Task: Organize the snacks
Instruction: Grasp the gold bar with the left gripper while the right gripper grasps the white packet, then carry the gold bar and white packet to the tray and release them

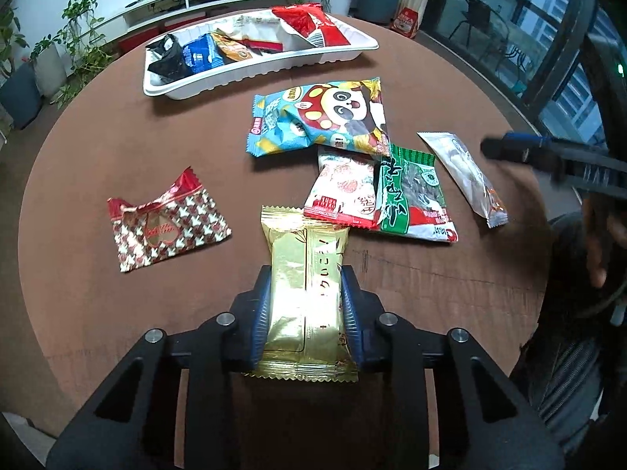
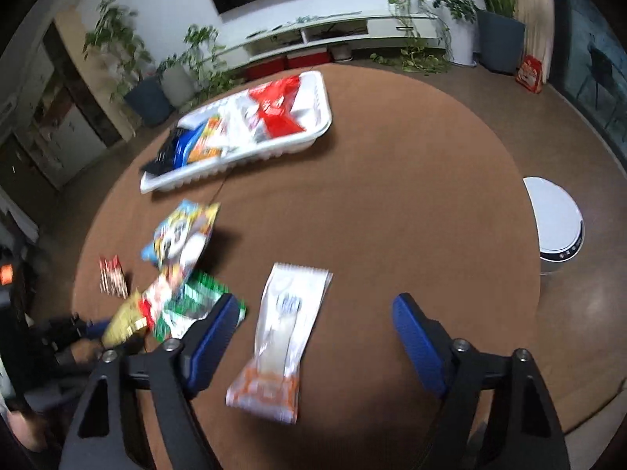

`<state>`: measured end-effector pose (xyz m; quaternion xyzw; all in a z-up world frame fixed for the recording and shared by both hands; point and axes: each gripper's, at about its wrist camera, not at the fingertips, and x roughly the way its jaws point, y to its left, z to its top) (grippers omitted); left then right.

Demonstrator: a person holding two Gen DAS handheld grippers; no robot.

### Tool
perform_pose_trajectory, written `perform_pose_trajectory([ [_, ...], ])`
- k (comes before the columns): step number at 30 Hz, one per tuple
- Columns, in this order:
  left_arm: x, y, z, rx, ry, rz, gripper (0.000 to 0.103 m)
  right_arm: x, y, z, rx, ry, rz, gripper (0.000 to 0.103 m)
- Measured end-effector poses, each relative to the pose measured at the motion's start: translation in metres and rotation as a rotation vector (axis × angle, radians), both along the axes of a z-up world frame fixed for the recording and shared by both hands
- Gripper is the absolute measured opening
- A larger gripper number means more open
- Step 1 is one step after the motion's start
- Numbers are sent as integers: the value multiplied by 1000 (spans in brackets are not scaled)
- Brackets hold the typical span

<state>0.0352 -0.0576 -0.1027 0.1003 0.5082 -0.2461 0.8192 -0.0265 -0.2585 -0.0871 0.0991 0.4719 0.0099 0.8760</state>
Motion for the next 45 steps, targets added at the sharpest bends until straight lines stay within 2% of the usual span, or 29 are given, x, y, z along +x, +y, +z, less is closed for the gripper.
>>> perform_pose_trajectory([
  [4,-7,10,1,-9,-2,12,30,-1,16,-14,-41,66,35,70],
  [10,-14,18,1,-24,-2,22,30,0,20,-24,-55,108,46,68],
  [18,-17,19,1,-37,-6,21,30,-2,27,-25,-117,103,57,66],
  [24,-18,18,2,-32,-11,16,30,-5,35,-26,-169,101,79,55],
  [28,-18,19,2,-54,-5,13,30,-6,40,-25,-168,92,103,36],
  [32,-18,23,2,-85,3,15,30,-7,36,-24,-136,87,99,28],
  [39,-19,26,7,-105,-11,25,30,-11,36,-21,-87,68,106,26],
  [45,-20,33,21,-152,-28,32,30,-11,32,-12,-52,33,95,26],
])
